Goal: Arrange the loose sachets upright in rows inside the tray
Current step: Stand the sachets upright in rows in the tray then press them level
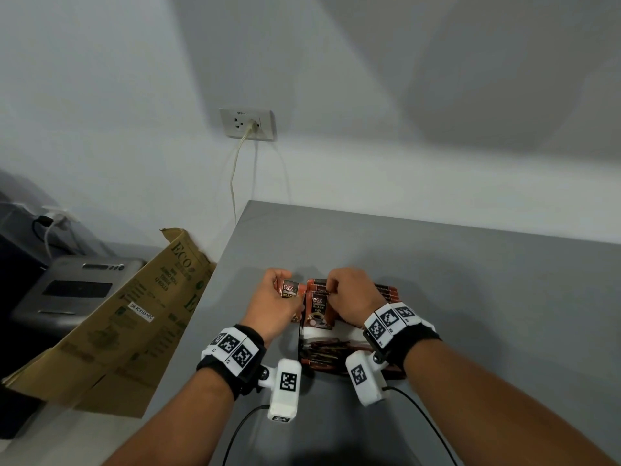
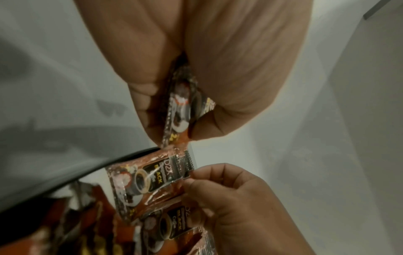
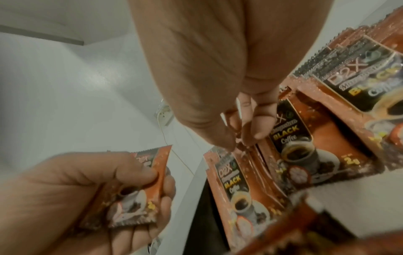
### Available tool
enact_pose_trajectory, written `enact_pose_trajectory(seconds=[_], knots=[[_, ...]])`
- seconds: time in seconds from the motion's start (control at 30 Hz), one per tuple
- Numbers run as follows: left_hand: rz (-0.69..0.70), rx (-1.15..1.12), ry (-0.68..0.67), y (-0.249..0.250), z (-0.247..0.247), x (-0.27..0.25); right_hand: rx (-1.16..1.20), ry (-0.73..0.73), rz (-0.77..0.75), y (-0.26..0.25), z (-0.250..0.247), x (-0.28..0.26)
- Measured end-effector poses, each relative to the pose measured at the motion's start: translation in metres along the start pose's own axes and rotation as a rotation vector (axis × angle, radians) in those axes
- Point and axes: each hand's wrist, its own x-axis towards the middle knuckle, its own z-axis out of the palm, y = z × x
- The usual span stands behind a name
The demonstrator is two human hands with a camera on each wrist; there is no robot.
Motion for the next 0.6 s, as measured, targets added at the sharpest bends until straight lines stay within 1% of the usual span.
enact_pose_trajectory(seconds=[0.07, 0.1, 0.17, 0.2, 0.23, 0.3, 0.4, 0.5, 0.6], knots=[[0.028, 0.001, -0.029, 0.004, 0.004, -0.001, 0.113, 0.046, -0.010, 0.000, -0.008, -0.002], [0.038, -0.001, -0.060, 0.005, 0.006, -0.001, 0.195, 0.047, -0.016, -0.001, -0.013, -0.005], [0.053, 0.007, -0.141, 0.010, 0.011, -0.002, 0.351, -0.009, -0.050, -0.005, -0.023, -0.011], [0.055, 0.012, -0.174, 0.012, 0.015, -0.003, 0.381, -0.039, -0.073, -0.007, -0.027, -0.014], [0.058, 0.008, -0.192, 0.014, 0.019, -0.003, 0.369, -0.041, -0.090, -0.006, -0.031, -0.016], [0.045, -0.017, -0.170, 0.016, 0.025, -0.002, 0.320, 0.021, -0.078, -0.001, -0.044, -0.019], [-0.002, -0.042, -0.079, 0.017, 0.024, -0.001, 0.273, 0.106, 0.028, 0.020, -0.063, -0.023], [-0.010, -0.014, -0.035, 0.014, 0.018, 0.000, 0.128, 0.074, 0.097, 0.036, -0.061, -0.028], [-0.031, 0.015, -0.042, 0.012, 0.019, -0.003, 0.042, -0.010, 0.097, 0.037, -0.042, -0.034]])
